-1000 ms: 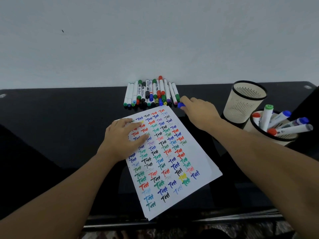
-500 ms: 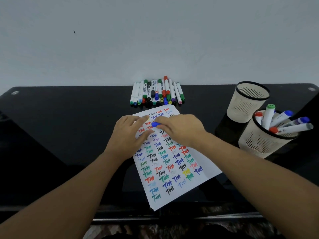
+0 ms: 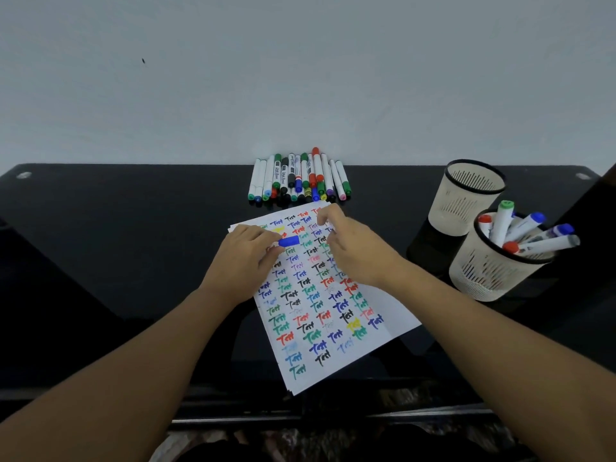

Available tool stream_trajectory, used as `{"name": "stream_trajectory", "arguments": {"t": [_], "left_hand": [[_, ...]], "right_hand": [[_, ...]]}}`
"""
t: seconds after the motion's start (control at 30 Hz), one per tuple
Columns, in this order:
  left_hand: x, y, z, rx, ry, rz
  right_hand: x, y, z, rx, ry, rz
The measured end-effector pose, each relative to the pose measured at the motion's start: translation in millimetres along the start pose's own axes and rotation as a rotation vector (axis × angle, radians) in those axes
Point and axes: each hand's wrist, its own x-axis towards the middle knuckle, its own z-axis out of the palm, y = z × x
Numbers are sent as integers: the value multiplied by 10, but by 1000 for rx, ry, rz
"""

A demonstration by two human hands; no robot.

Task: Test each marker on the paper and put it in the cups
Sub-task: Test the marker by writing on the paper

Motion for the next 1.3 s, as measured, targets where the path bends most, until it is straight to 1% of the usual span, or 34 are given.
{"name": "stream_trajectory", "arguments": {"t": [0.13, 0.2, 0.27, 0.33, 0.43, 0.53, 0.6, 0.7, 0.87, 0.93, 1.07, 1.2, 1.3], "left_hand": [[20, 1, -19, -61, -101, -107], [32, 18, -56, -91, -139, -141], [41, 57, -111, -89, -209, -192], [19, 109, -163, -45, -279, -230], [-131, 199, -218, -12, -402, -237], [-352, 259, -220, 36, -526, -219], [-455, 278, -210, 85, -537, -203], [-488, 281, -194, 111, -510, -199], [-477, 297, -198, 97, -494, -216], [-484, 310, -208, 94, -491, -222], [-482, 323, -219, 93, -496, -229], [-480, 308, -206, 92, -482, -205], [-476, 298, -200, 73, -481, -188]], "right_hand": [[-155, 80, -78, 341, 68, 176], [-240, 124, -91, 466, 69, 221], [-341, 166, -89, 506, 52, 223], [-434, 200, -81, 463, 64, 203], [-511, 238, -43, 451, 187, 128], [-587, 200, -19, 552, 285, 112], [-640, 201, 26, 595, 332, 162], [-727, 251, 105, 565, 377, 231], [-838, 346, 166, 581, 445, 239], [-856, 350, 159, 570, 442, 249], [-891, 360, 148, 533, 384, 245], [-920, 408, 149, 484, 386, 211], [-941, 462, 149, 576, 402, 221]]}}
